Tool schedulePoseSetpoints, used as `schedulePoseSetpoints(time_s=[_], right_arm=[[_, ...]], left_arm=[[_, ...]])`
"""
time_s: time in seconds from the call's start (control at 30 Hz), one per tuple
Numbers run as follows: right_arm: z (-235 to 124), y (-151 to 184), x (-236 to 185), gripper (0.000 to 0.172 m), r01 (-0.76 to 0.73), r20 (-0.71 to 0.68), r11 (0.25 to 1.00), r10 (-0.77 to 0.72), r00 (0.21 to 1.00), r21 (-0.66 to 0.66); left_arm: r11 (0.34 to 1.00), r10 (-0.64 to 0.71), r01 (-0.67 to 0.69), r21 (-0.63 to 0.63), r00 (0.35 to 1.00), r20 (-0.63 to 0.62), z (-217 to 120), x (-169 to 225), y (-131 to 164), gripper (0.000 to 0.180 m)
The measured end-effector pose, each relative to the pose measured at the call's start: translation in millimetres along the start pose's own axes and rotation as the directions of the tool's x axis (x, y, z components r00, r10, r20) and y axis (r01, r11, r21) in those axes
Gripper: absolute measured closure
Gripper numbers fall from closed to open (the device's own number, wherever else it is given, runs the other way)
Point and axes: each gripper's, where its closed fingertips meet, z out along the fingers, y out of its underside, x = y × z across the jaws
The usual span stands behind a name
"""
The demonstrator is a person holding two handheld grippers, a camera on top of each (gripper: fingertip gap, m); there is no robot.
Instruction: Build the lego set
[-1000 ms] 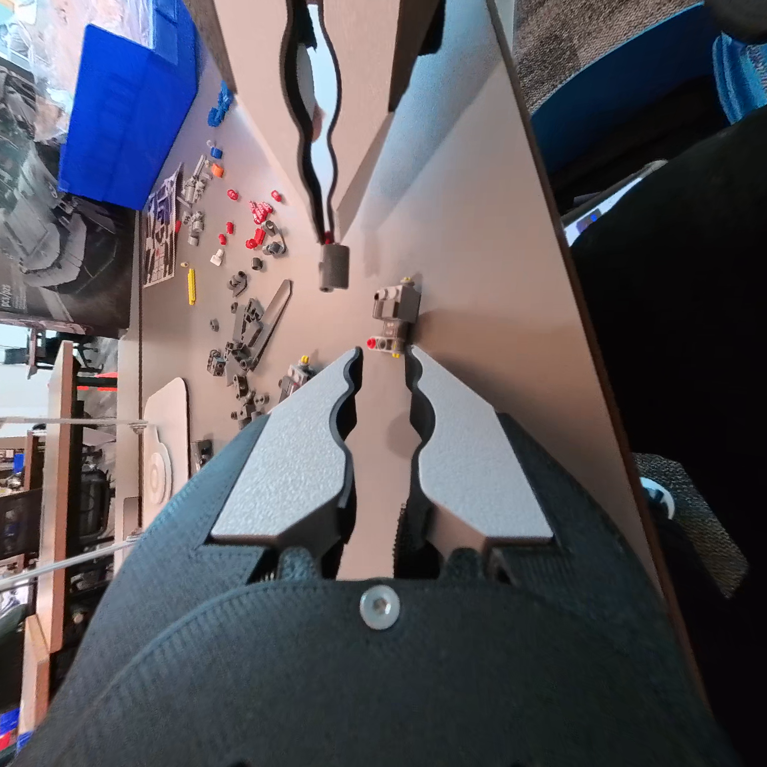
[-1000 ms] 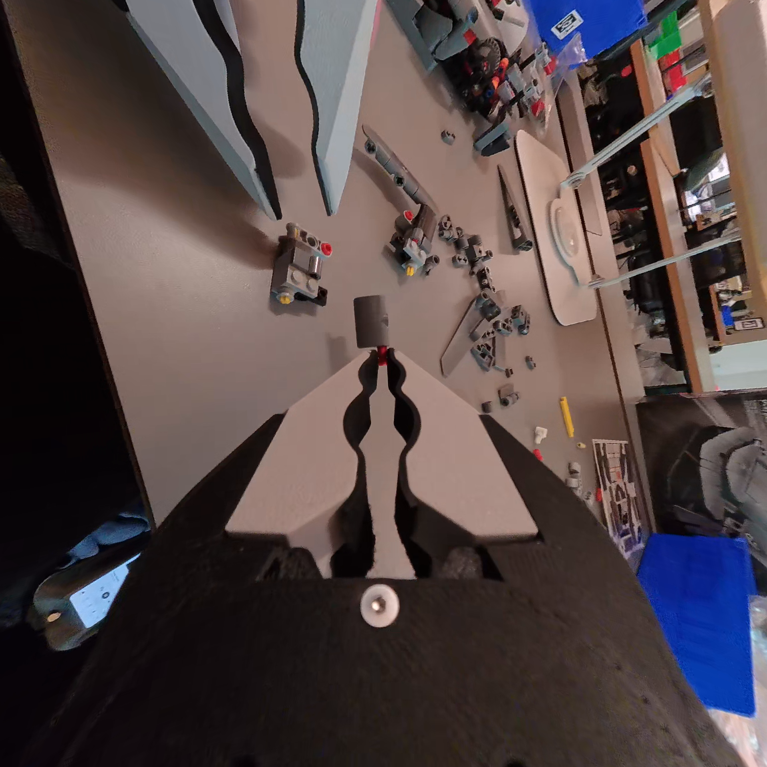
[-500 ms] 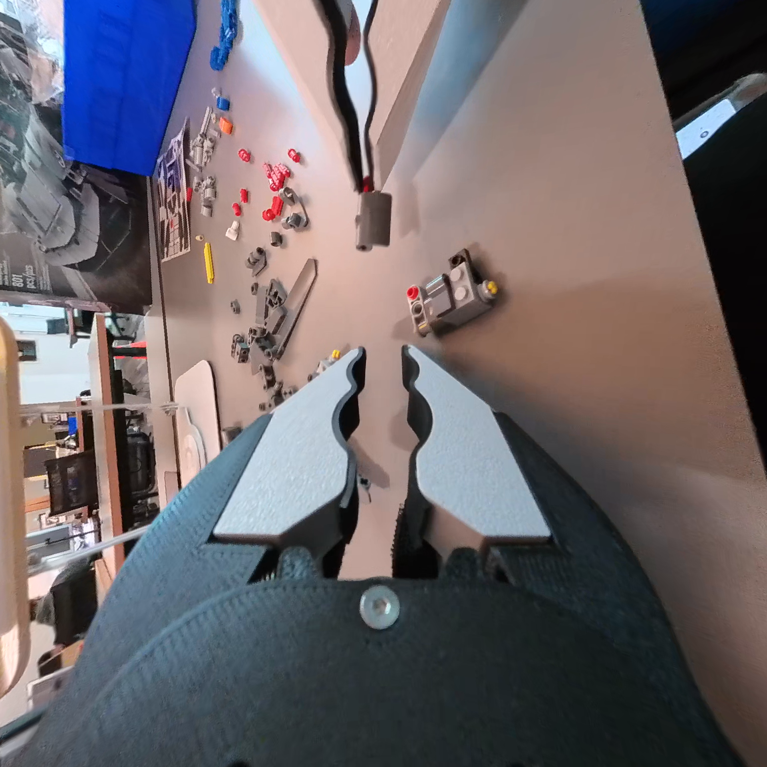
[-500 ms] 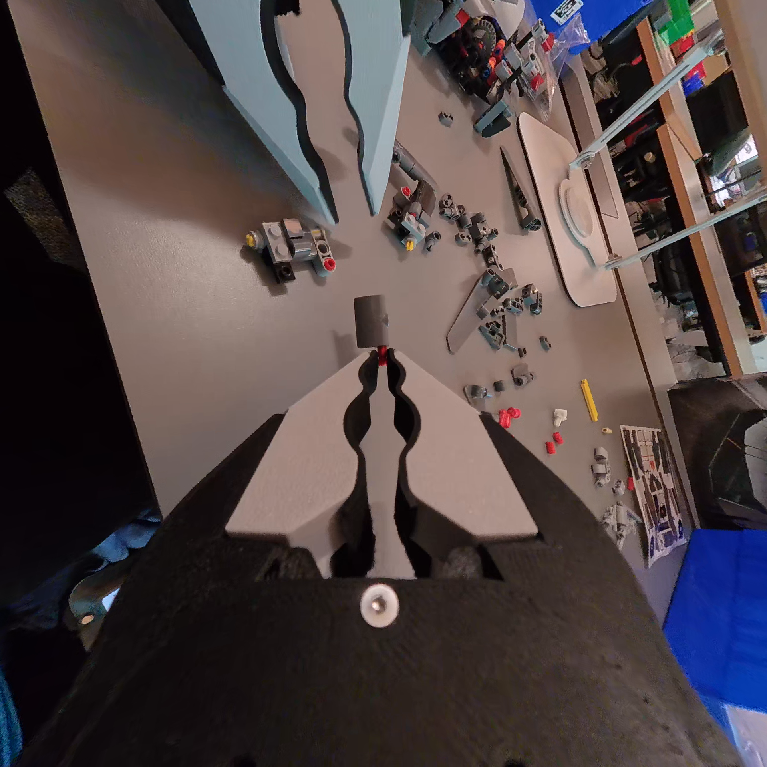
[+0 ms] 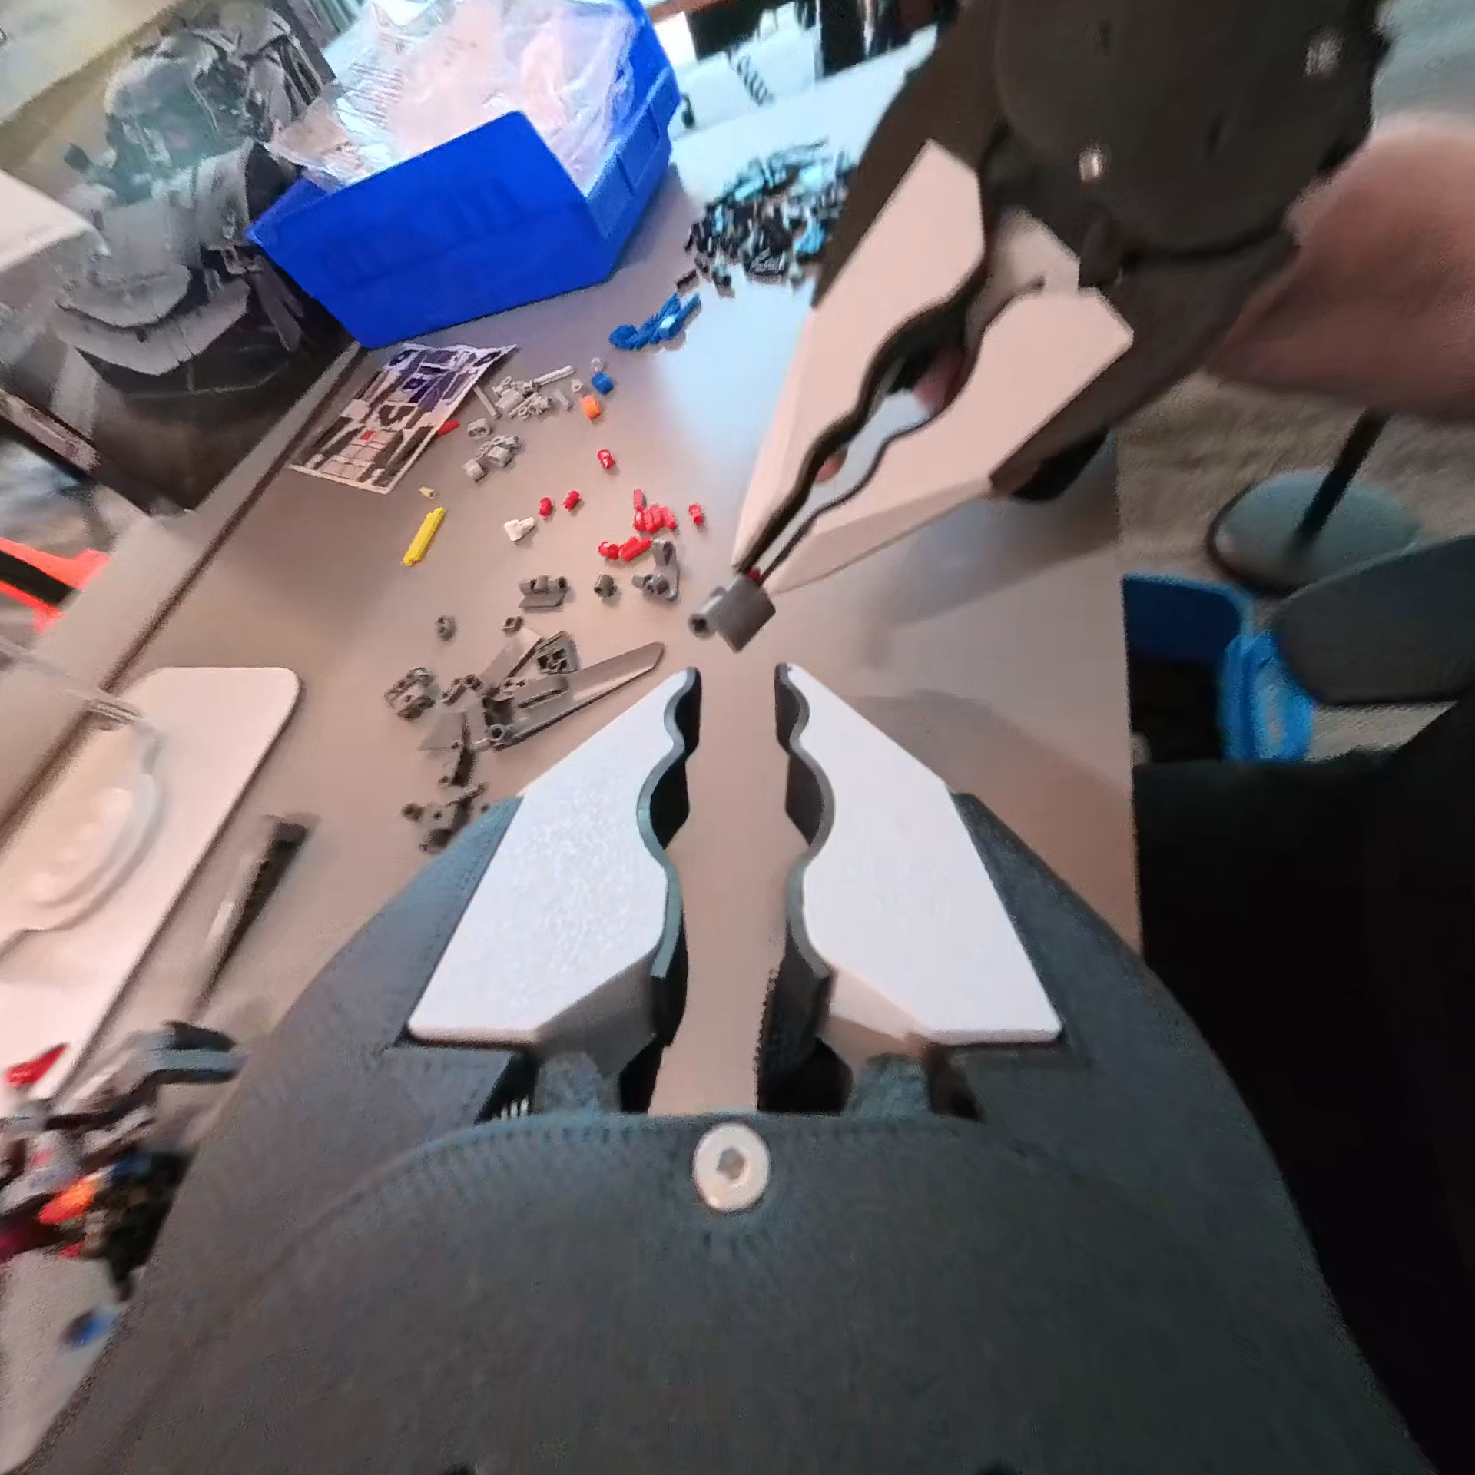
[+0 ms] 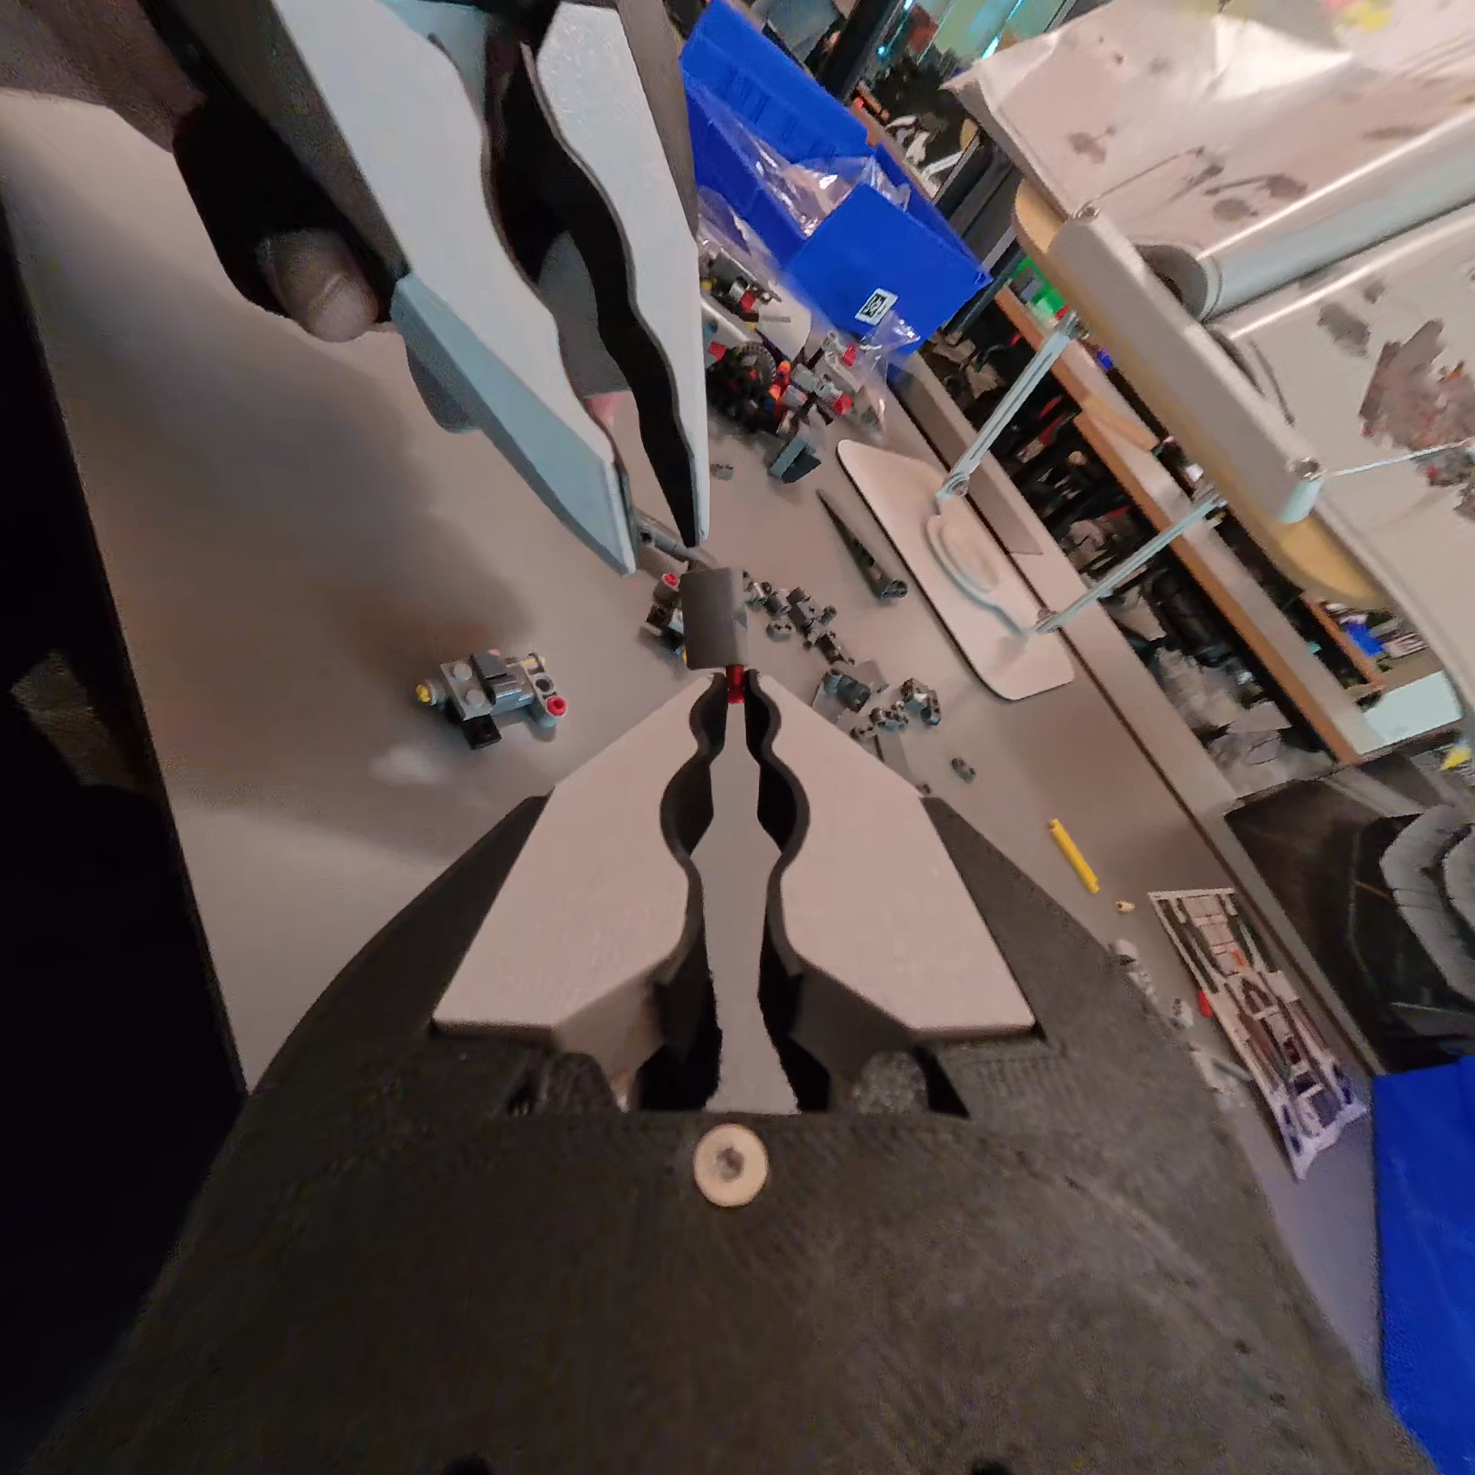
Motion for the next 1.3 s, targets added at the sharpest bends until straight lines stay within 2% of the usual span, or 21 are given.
schedulePoseSetpoints(time_s=[0.1, 0.37, 0.57, 0.87, 1.0, 1.17, 1.3], right_arm=[[0, -6, 3, 0.170, 0.049, -0.050, 0.999, -0.048, 0.998, 0.017], [1, -22, 4, 0.170, 0.130, -0.131, 0.990, -0.122, 0.984, 0.060], [1, -25, 5, 0.171, 0.159, -0.147, 0.985, -0.148, 0.978, 0.066], [3, -24, 4, 0.170, 0.179, -0.147, 0.982, -0.169, 0.975, 0.058], [2, -22, -2, 0.160, 0.185, -0.081, 0.981, -0.180, 0.980, 0.060], [-4, -18, -7, 0.160, 0.140, 0.048, 0.987, -0.144, 0.988, 0.082], [-7, -20, -7, 0.158, 0.171, 0.065, 0.982, -0.177, 0.982, 0.084]], left_arm=[[0.992, -0.115, 0.117, 0.050, 0.992, -0.045, -1, -1, -7, 0.164], [0.967, -0.224, 0.231, 0.103, 0.971, -0.081, 2, -4, -11, 0.172], [0.926, -0.315, 0.343, 0.156, 0.932, -0.178, 0, -2, -17, 0.180], [0.938, -0.285, 0.317, 0.137, 0.935, -0.213, 0, 0, -16, 0.180], [0.956, -0.253, 0.279, 0.086, 0.938, -0.237, -2, -1, -13, 0.180], [0.971, -0.230, 0.240, 0.000, 0.931, -0.285, -7, -2, -7, 0.180], [0.955, -0.290, 0.293, -0.048, 0.886, -0.362, -9, -1, -4, 0.180]])
